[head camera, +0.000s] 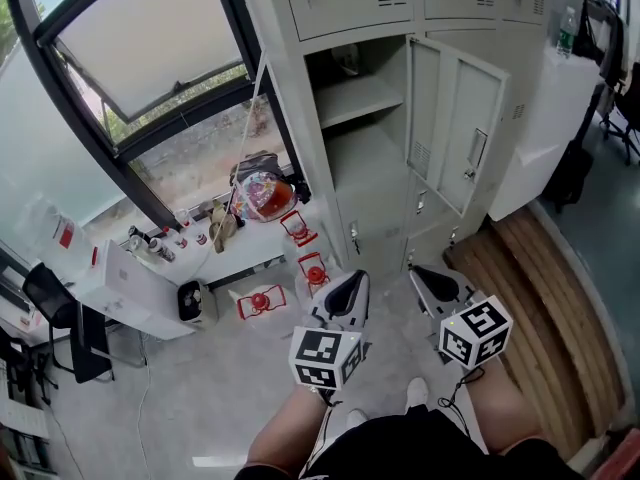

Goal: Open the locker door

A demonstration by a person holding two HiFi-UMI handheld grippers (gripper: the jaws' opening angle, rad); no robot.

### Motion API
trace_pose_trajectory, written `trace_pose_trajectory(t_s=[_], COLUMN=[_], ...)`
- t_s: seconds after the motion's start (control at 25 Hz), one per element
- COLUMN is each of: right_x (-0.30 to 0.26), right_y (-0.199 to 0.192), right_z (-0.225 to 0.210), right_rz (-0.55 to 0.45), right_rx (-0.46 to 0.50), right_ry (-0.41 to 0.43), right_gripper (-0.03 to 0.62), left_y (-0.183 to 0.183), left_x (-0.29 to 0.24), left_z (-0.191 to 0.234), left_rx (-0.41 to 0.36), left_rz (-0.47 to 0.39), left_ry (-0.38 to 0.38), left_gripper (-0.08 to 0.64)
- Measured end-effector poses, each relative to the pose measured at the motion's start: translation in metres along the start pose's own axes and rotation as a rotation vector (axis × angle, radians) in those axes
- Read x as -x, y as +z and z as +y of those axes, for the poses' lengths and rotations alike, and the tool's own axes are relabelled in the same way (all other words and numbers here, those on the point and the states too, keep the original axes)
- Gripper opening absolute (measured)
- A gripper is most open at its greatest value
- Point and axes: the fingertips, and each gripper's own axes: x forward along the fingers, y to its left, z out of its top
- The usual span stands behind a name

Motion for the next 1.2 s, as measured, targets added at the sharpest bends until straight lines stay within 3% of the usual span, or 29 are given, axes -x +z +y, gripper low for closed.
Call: trace_pose_trajectory(t_s=[0.44,1.2], right_x=[0.026,0.049], right_y=[-0.014,-0.017], right_z=[0.014,0.045], right_rz=[-0.003,-0.025], right_rx=[-0.022,-0.009], right_ry=[-0.072,-0.082], right_gripper=[0.054,0.054], left_y=[-0.01,-0.008], left_x=[0.018,0.056], left_z=[-0.019,-0.031], left_rx=[-0.01,-0.03], left_rz=[0.017,-0.005], left_ry=[-0.073,-0.082], left_gripper=[0.02,0.02])
